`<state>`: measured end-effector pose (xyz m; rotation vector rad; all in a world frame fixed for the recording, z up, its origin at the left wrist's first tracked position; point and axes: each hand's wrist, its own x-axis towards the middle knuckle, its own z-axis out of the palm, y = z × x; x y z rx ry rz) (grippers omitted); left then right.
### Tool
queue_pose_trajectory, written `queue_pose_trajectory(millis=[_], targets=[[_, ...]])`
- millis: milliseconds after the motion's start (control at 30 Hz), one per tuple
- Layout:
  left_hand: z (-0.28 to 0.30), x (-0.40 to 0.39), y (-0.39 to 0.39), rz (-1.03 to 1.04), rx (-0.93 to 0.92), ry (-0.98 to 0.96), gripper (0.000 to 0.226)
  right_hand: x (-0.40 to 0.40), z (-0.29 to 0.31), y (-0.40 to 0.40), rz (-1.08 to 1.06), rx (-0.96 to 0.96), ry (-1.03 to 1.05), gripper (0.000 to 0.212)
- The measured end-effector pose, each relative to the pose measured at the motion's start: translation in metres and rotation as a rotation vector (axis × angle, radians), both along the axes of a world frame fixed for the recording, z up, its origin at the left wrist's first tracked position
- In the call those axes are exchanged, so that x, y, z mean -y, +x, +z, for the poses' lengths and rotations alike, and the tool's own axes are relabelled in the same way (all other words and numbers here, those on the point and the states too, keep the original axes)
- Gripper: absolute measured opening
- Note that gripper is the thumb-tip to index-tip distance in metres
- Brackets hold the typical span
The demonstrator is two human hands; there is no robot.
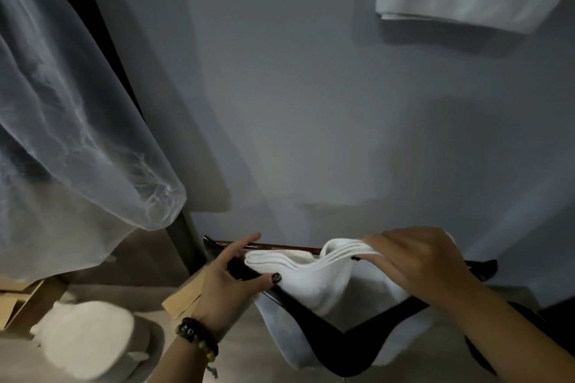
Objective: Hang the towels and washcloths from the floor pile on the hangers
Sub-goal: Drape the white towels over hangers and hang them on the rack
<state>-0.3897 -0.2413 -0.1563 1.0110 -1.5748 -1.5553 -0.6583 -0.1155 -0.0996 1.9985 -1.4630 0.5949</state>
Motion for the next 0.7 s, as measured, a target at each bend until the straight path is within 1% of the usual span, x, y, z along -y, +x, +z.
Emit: queue_pose_trajectory(millis=[67, 167, 233, 333, 367, 433, 467, 500, 600, 700], targets=[[-0.004, 0.004, 0.000, -0.007, -0.086, 0.100, 0.072, -0.001, 0.001, -0.004, -0.009, 0.003, -0.016, 0.027], [-0.012, 0.009, -0.002, -0.028, -0.286, 0.332, 0.085, -0.006, 0.003, -0.012, -0.009, 0.003, -0.023, 0.016], [-0.017, 0.010, -0.003, -0.041, -0.322, 0.386, 0.080, -0.009, 0.002, -0.017, -0.008, 0.009, -0.023, 0.018], [-0.024, 0.010, -0.004, -0.071, -0.247, 0.333, 0.077, -0.014, -0.001, -0.021, -0.028, 0.043, -0.021, 0.033], [-0.024, 0.011, -0.003, -0.076, -0.215, 0.297, 0.069, -0.015, -0.001, -0.020, -0.043, 0.051, -0.022, 0.035], [-0.019, 0.009, -0.004, -0.070, -0.155, 0.215, 0.039, -0.014, -0.002, -0.019, -0.071, 0.066, -0.030, 0.036], [-0.015, 0.007, -0.005, -0.057, -0.126, 0.185, 0.028, -0.013, -0.002, -0.018, -0.083, 0.079, -0.031, 0.035], [-0.013, 0.006, -0.007, -0.029, -0.095, 0.165, 0.022, -0.011, -0.001, -0.018, -0.094, 0.091, -0.025, 0.036], [-0.011, 0.007, -0.014, 0.092, -0.027, 0.071, 0.018, -0.007, 0.002, -0.015, -0.122, 0.091, 0.001, 0.037], [-0.009, 0.013, -0.023, 0.220, 0.030, -0.010, 0.021, -0.003, 0.006, -0.008, -0.135, 0.071, 0.024, 0.037]])
